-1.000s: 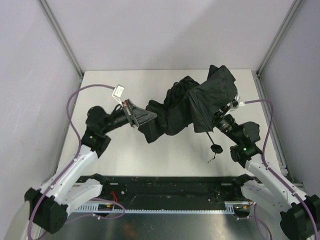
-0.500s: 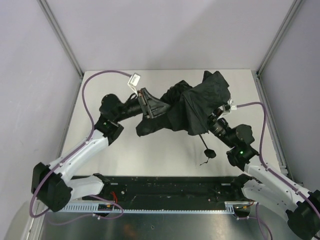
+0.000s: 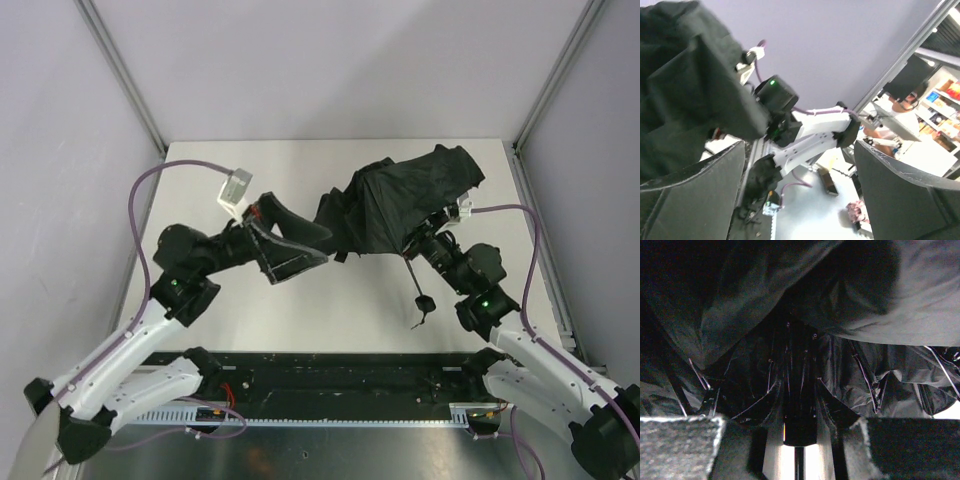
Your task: Put away the umbrella
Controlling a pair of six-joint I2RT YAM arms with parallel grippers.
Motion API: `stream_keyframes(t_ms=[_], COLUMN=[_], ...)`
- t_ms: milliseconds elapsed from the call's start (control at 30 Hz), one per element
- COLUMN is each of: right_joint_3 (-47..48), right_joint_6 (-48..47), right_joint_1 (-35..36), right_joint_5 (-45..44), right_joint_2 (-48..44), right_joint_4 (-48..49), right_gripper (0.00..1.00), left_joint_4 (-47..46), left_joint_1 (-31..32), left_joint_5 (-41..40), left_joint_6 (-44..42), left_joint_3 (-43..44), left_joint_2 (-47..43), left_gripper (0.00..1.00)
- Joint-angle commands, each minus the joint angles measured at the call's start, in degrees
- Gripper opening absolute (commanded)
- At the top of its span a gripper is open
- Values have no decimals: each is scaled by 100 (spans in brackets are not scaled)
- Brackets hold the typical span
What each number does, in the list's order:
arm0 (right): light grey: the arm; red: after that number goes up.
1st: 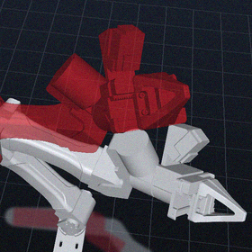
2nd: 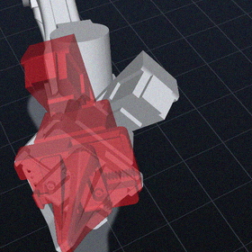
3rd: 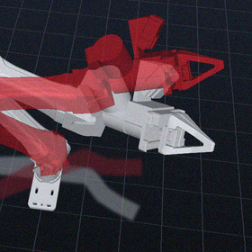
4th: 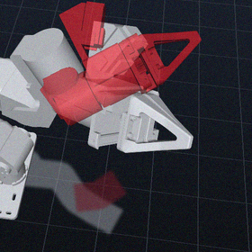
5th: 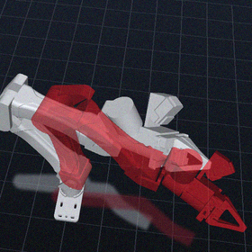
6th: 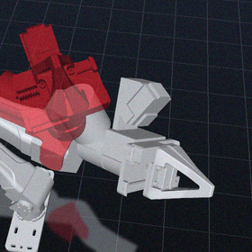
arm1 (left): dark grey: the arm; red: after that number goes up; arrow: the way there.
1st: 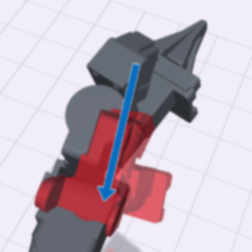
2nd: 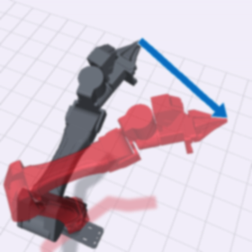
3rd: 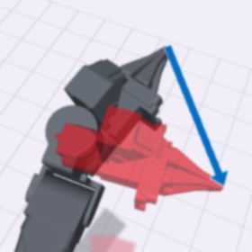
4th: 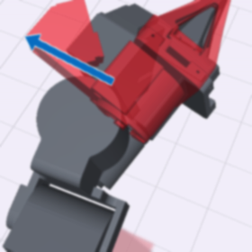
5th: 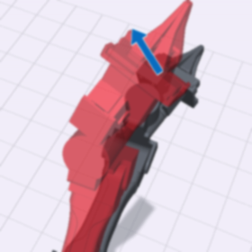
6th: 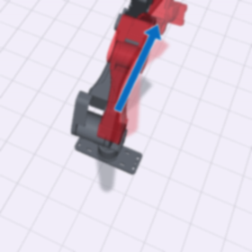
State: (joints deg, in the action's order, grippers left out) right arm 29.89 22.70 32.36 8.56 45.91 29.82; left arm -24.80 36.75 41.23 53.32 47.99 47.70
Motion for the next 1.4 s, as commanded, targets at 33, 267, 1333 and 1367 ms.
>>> stream_keyframes(t_ms=[33, 267, 1333, 1367], right_joint_3=[261, 272, 280, 280], right_joint_6=[-343, -561, 1346, 1340], right_joint_1=[19, 256, -498, -487], right_joint_5=[-317, -392, -62, -72], right_joint_2=[-52, -187, -376, -383], right_joint_4=[306, 167, -282, -296], right_gripper=[0, 0, 0, 0], left_joint_4=[1513, 1959, 2796, 2778], left_joint_1=[950, 1239, 1483, 1514], left_joint_5=[-1778, -2500, -3004, -3063], left_joint_6=[-1013, -1597, -2095, -2074], left_joint_3=[1313, 2187, 1014, 1065], left_joint_2=[686, 1677, 1018, 1160], left_gripper=[89, 95, 57, 54])
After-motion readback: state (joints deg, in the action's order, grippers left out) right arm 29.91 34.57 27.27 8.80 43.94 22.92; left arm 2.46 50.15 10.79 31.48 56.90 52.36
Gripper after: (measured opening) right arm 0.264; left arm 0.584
